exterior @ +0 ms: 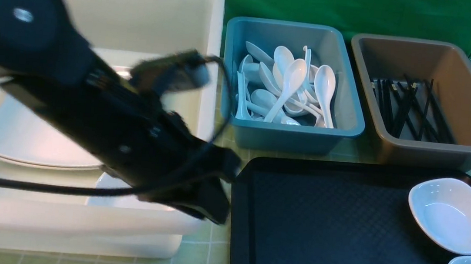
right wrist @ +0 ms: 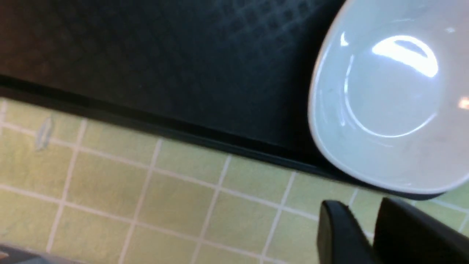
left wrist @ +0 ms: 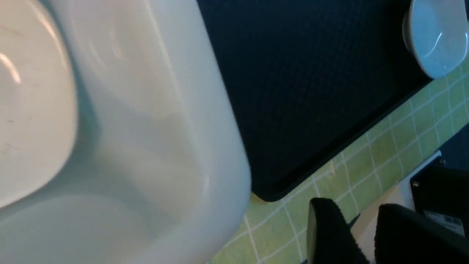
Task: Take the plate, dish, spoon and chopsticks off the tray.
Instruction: Use the left arm to grab a small plate from the dinner plate
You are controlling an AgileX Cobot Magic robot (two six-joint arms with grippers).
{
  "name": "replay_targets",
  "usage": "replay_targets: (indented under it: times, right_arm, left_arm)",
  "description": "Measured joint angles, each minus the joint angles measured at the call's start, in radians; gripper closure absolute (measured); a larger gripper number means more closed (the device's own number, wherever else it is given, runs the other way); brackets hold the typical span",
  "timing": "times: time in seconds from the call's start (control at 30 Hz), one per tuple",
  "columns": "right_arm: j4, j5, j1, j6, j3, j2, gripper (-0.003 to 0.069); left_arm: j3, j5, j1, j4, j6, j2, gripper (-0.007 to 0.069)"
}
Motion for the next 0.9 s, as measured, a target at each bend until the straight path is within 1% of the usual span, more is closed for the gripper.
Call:
replay_targets:
  times: [0.07, 0.17, 0.3, 0.37, 0.4, 0.43, 0.63, 0.73, 0.83, 0.9]
  right_arm:
    - [0.001, 0.004, 0.000, -0.006, 0.000, -0.092, 0.0545]
    - [0.001, 0.006, 0.000, -0.007, 0.000, -0.217, 0.0582]
    - [-0.002, 0.007, 0.000, -0.007, 0.000, -0.419, 0.0651]
    - [-0.017, 0.007, 0.000, -0.007, 0.000, -0.507, 0.0655]
    - [-0.023, 0.007, 0.000, -0.007, -0.001, -0.517, 0.0655]
    - [-0.050, 0.007, 0.000, -0.006, -0.001, -0.593, 0.0655]
    - [-0.190, 0.008, 0.000, 0.043, -0.001, -0.822, 0.0655]
    - [-0.231, 0.012, 0.000, 0.060, -0.001, -0.872, 0.0653]
    - [-0.236, 0.017, 0.000, 0.068, -0.001, -0.873, 0.0650]
    - [-0.237, 0.008, 0.000, 0.071, -0.001, -0.873, 0.0648]
  left_arm:
    - [-0.059, -0.001, -0.062, 0.001, -0.021, 0.060, 0.0414]
    - [-0.151, 0.000, -0.128, 0.008, -0.045, 0.148, 0.0410]
    - [-0.347, 0.037, -0.228, 0.027, -0.098, 0.306, 0.0405]
    - [-0.453, 0.060, -0.267, 0.034, -0.113, 0.395, 0.0403]
    - [-0.464, 0.065, -0.275, 0.035, -0.116, 0.404, 0.0403]
    - [-0.551, 0.081, -0.305, 0.046, -0.133, 0.478, 0.0402]
    - [-0.843, 0.121, -0.398, 0.078, -0.184, 0.731, 0.0400]
    - [-0.954, 0.125, -0.423, 0.080, -0.215, 0.836, 0.0400]
    - [-1.028, 0.125, -0.441, 0.078, -0.236, 0.906, 0.0397]
    - [-1.095, 0.124, -0.451, 0.077, -0.267, 0.968, 0.0380]
